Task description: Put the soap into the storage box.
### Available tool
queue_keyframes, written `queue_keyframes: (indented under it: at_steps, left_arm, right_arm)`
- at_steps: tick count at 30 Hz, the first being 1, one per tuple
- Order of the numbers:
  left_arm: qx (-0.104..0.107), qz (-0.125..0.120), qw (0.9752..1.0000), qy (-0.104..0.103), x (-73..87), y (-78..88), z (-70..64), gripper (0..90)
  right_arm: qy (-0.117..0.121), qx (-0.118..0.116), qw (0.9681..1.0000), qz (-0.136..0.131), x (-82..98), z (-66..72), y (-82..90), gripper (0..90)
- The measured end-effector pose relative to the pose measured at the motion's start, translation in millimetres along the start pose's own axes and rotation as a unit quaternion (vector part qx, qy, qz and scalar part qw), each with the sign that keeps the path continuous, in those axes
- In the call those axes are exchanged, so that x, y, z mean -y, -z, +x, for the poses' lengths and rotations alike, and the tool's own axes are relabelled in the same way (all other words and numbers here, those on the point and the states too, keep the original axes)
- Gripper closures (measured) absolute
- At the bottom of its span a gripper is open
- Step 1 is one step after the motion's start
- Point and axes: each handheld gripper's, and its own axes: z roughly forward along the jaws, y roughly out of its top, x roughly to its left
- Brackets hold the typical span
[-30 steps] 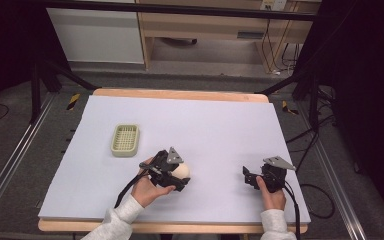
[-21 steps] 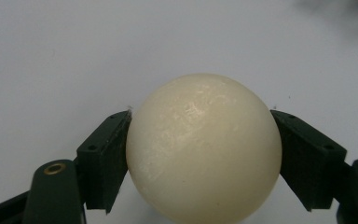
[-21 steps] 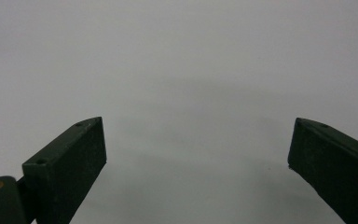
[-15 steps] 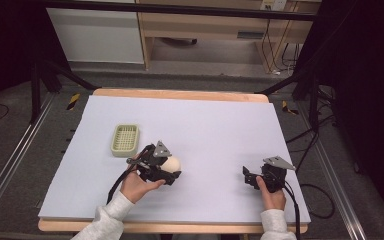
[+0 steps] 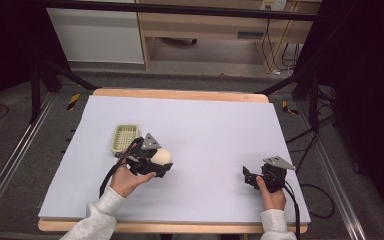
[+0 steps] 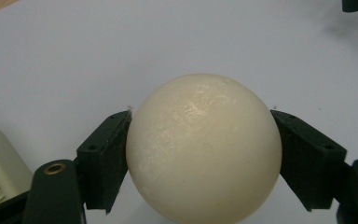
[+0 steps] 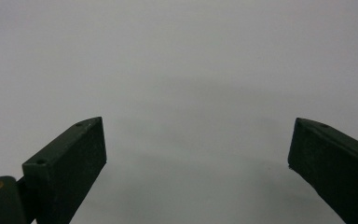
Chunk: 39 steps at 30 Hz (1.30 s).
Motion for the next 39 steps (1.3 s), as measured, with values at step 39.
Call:
queue_keyframes:
  at_steps: [39]
  left_arm:
    - [-0.053,0.006,0.9972,0.052,8.9,20.1,61.4,23.7]
  right_arm:
    - [-0.001,0.0,1.0,0.0,0.1,-0.3,-0.3,4.6]
